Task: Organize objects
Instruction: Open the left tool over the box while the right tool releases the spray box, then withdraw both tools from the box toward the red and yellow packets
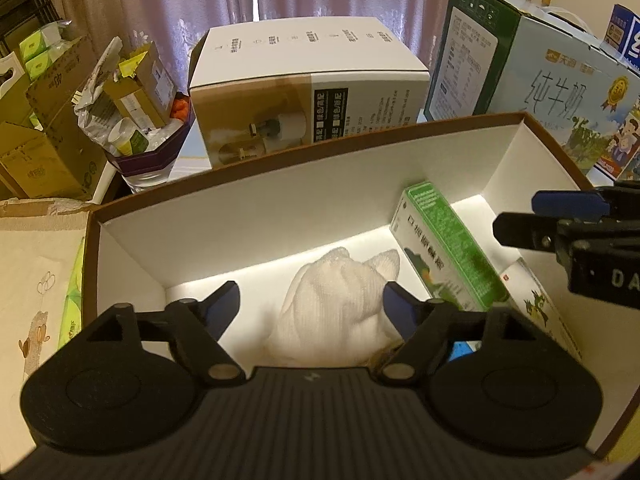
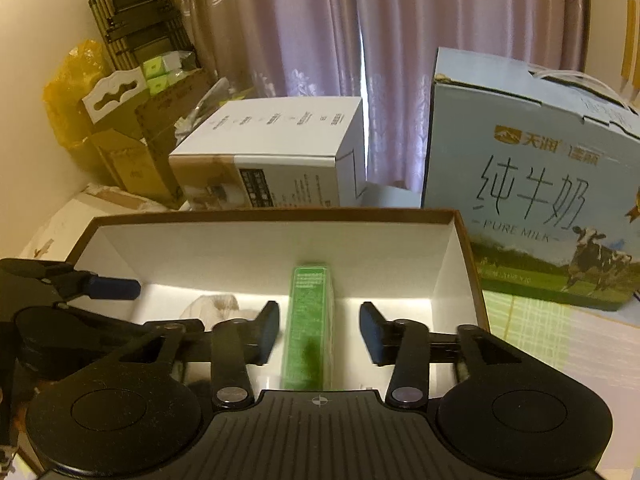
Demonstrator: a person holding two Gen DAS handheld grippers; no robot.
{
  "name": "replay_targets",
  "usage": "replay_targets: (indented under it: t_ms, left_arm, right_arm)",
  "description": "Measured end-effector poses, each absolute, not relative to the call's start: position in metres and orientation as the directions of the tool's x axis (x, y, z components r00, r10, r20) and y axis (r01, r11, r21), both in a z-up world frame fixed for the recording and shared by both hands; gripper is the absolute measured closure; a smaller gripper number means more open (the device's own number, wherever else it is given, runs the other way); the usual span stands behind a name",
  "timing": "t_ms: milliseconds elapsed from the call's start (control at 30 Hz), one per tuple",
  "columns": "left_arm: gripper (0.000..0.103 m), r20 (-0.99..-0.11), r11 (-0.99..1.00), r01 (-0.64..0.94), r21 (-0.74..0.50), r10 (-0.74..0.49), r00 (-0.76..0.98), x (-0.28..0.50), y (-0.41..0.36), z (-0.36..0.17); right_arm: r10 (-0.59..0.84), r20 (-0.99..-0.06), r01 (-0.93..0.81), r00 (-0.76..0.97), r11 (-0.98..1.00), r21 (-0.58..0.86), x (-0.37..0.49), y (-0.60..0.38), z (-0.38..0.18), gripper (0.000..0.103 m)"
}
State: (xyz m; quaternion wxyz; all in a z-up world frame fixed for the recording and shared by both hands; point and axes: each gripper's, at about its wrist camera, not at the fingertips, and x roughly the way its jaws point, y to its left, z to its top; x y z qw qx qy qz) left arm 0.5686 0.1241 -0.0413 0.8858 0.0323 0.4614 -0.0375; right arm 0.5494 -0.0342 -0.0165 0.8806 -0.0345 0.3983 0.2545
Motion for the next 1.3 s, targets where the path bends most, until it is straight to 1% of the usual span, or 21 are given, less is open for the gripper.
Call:
replay_targets:
  t_ms: [167,267,600,800,900,1033,1300]
  left_arm:
    - [0.025,-0.817,0.995,0.096,0.026,-0.034,0.575,0.561,0.123,-0.039]
    - [0.022,-0.816,0.996,0.091,0.023,-0.034,0.577,0.556,0.124,-0.036]
    - [0.020,-0.798,0.997,0.074,0.021,-0.028,0.602,0.531,0.124,-0.015]
    - [0.015,-0.783,0.997,0.070,0.016,-0.031,0.621,0.503,0.120,0.003]
    - [0.010,-0.770,0.998,0.064,0.008,-0.035,0.638,0.489,0.119,0.014]
    - [0.007,-0.745,0.998,0.057,-0.005,-0.042,0.665,0.470,0.119,0.030]
    - [0.007,-0.710,0.999,0.046,-0.029,-0.052,0.702,0.426,0.115,0.059]
  right_arm:
    - [0.426,-0.730,-0.482,0.534,0.863,0.151,0.538,-0.042,-0.017,0.051]
    - [0.428,-0.732,-0.479,0.531,0.863,0.157,0.531,-0.046,-0.016,0.049]
    - [0.458,-0.710,-0.477,0.535,0.857,0.194,0.500,-0.058,0.002,0.042]
    - [0.474,-0.686,-0.467,0.552,0.857,0.217,0.474,-0.067,0.017,0.040]
    - [0.474,-0.677,-0.456,0.563,0.861,0.224,0.462,-0.072,0.025,0.040]
    - [0.480,-0.661,-0.444,0.577,0.863,0.239,0.445,-0.081,0.036,0.039]
    - [0.480,-0.635,-0.420,0.605,0.870,0.258,0.410,-0.096,0.054,0.039]
